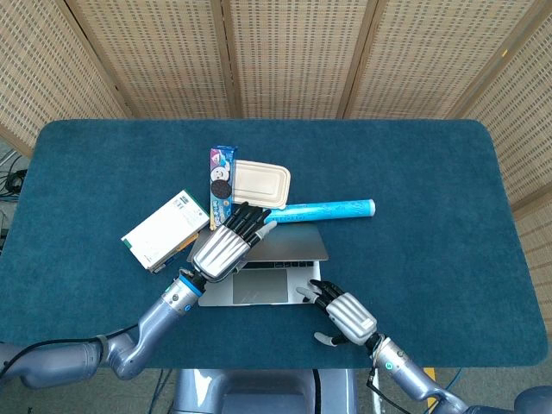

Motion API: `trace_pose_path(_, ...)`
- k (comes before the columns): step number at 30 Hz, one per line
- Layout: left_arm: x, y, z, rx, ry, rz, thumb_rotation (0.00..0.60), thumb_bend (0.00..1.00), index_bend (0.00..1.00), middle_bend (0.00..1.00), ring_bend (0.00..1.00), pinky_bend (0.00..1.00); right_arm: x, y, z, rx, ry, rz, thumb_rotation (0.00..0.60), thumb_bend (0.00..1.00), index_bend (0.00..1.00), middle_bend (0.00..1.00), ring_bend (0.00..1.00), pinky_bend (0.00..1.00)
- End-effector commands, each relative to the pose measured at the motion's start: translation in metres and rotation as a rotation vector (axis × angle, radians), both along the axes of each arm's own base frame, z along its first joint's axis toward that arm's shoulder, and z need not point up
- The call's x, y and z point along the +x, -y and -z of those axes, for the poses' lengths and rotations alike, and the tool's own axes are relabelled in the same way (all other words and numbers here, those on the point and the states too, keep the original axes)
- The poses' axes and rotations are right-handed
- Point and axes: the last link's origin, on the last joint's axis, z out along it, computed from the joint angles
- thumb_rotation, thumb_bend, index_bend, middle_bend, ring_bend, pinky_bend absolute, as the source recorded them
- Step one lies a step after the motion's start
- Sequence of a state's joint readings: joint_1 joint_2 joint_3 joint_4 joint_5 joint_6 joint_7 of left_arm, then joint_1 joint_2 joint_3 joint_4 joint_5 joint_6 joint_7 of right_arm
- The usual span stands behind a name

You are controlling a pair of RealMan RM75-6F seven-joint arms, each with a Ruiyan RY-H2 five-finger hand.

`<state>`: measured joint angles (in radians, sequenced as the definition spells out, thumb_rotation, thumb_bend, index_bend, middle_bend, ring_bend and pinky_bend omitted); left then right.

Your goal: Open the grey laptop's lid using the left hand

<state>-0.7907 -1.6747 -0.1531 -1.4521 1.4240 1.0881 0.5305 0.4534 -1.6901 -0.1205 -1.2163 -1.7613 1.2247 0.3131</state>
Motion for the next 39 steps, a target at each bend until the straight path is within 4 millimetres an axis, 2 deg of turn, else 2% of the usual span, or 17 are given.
trace_pose_path(1,-0.001,-0.001,0.000,-0.004,0.004,-0.013,0.600,0.42,0.00,0.00,0.00,0.00,0.001,0.001,0.001,0.002,-0.004,-0.003,0.600,0.31,0.00,0.27,0.05,0.11)
trace_pose_path(19,-0.002,-0.005,0.000,0.000,0.007,-0.047,0.600,0.42,0.00,0.00,0.00,0.00,-0.001,0.005,0.008,-0.014,-0.058,-0.052,0.600,0.31,0.00,0.27,0.09,0.11)
trace_pose_path(33,-0.001,-0.022,-0.014,0.051,0.015,-0.074,0.600,0.42,0.00,0.00,0.00,0.00,0.000,0.003,0.011,-0.016,-0.073,-0.071,0.600,0.31,0.00,0.27,0.09,0.11)
trace_pose_path(39,0.001,-0.038,-0.024,0.075,0.023,-0.110,0.600,0.41,0.00,0.00,0.00,0.00,0.001,0.004,0.013,-0.010,-0.092,-0.078,0.600,0.31,0.00,0.27,0.09,0.11)
